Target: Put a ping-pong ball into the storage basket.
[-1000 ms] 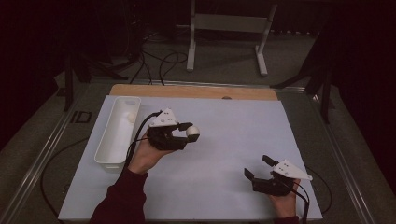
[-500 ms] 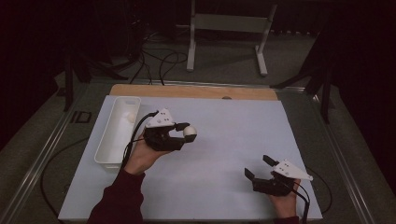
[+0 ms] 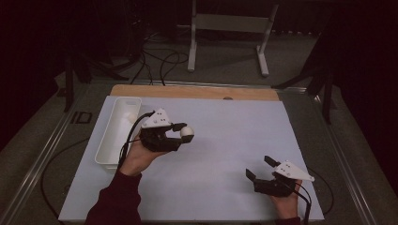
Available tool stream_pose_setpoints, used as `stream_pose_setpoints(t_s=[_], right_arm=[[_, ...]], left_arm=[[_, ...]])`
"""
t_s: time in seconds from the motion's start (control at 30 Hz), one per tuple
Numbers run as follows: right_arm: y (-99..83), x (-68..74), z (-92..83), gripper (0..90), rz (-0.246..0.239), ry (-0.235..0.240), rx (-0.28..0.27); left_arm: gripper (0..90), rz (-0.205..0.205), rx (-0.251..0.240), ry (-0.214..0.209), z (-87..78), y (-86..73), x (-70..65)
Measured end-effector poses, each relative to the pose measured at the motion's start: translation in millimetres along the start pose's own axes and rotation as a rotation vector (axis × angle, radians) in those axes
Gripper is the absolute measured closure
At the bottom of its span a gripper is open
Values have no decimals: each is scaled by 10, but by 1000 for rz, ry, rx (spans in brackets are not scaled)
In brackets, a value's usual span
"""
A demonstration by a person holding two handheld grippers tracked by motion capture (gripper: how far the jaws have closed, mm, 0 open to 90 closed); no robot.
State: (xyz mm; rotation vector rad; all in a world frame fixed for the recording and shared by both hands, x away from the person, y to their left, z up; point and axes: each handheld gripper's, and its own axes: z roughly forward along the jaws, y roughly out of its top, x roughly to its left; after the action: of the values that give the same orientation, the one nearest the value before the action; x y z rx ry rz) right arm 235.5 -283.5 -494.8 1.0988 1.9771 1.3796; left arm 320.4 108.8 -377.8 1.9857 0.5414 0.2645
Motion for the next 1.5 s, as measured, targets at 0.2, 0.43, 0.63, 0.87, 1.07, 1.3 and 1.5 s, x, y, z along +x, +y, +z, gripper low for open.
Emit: stream_pose_setpoints(t_s=[0.2, 0.43, 0.63, 0.87, 1.07, 1.3, 1.5], right_arm=[[0, 2, -1, 91, 1, 0, 0], [1, 2, -2, 91, 2, 0, 0], [1, 0, 0, 91, 1, 2, -2], [1, -2, 2, 91, -1, 0, -1], [1, -1, 3, 91, 0, 1, -1], [1, -2, 1, 91, 2, 2, -2], [2, -2, -3, 91, 4, 2, -3]], left_arm=[[517, 3, 5, -3, -1, -3, 3], [517, 8, 12, -2, -5, -13, 6], [517, 17, 10, -5, -25, -9, -8], [517, 25, 8, 3, -102, -4, 11], [517, 18, 0, 15, -200, -6, 50], [517, 13, -10, 29, -281, -14, 85], [517, 12, -19, 40, -354, -17, 105]])
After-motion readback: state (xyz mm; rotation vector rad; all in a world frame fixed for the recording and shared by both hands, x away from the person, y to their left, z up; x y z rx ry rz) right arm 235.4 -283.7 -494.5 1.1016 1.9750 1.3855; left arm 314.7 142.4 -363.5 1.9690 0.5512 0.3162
